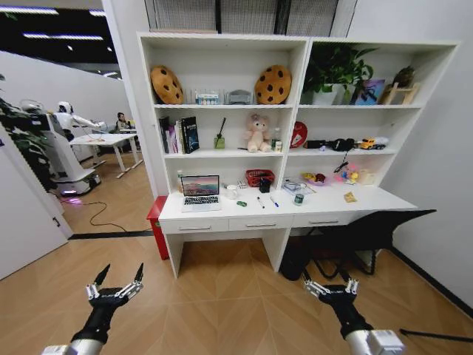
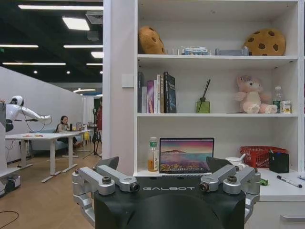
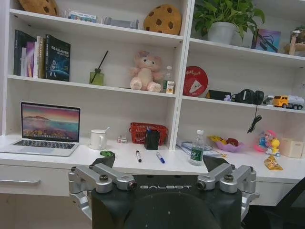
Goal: Organize the objects on the table.
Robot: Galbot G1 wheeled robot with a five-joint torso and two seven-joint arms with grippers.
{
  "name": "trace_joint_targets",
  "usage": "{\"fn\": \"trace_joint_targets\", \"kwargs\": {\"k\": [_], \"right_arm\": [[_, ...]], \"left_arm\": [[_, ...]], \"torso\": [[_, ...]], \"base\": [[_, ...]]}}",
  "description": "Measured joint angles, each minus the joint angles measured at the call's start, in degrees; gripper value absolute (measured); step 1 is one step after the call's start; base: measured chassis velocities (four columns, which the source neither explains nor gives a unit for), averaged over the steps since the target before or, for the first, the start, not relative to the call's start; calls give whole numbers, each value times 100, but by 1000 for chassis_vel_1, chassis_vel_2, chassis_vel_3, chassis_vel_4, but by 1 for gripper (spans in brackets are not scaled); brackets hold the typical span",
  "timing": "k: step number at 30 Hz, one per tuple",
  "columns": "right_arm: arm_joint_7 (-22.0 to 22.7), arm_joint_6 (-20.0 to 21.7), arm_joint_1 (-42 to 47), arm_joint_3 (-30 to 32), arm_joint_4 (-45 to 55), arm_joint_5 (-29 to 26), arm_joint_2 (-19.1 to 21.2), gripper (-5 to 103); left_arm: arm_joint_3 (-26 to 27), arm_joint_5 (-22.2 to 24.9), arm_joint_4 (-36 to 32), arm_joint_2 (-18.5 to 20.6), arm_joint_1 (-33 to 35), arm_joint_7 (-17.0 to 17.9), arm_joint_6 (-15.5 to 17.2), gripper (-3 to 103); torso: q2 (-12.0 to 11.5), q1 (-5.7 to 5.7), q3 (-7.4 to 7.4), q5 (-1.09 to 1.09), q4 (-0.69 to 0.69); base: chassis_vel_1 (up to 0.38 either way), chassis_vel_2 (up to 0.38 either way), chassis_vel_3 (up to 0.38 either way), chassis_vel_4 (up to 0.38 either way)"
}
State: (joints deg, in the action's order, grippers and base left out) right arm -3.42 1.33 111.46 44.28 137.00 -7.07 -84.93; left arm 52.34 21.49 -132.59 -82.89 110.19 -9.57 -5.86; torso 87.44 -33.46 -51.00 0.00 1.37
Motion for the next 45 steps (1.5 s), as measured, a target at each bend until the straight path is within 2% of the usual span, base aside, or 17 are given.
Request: {"fn": "trace_joint_targets", "kwargs": {"k": [12, 19, 28, 45], "right_arm": [[-45, -38, -24, -4, -51, 27, 43, 100], [-142, -495, -161, 40, -151, 462, 43, 100], [-427, -370, -142, -37, -79, 59, 51, 100], [-475, -208, -253, 9, -117, 13, 45, 100]], "left_arm": [[-22, -34, 66, 35, -30, -55, 126, 100], [-5, -35, 117, 56, 6, -91, 132, 100], [-5, 77, 100, 80, 9, -166, 260, 100], [-39, 0, 101, 101, -26, -309, 306, 100]], "torso": [[0, 0, 0, 0, 0], [0, 0, 0, 0, 0], [0, 0, 0, 0, 0], [0, 0, 0, 0, 0]], "base": [[0, 0, 0, 0], [0, 0, 0, 0], [0, 0, 0, 0], [0, 0, 0, 0]]}}
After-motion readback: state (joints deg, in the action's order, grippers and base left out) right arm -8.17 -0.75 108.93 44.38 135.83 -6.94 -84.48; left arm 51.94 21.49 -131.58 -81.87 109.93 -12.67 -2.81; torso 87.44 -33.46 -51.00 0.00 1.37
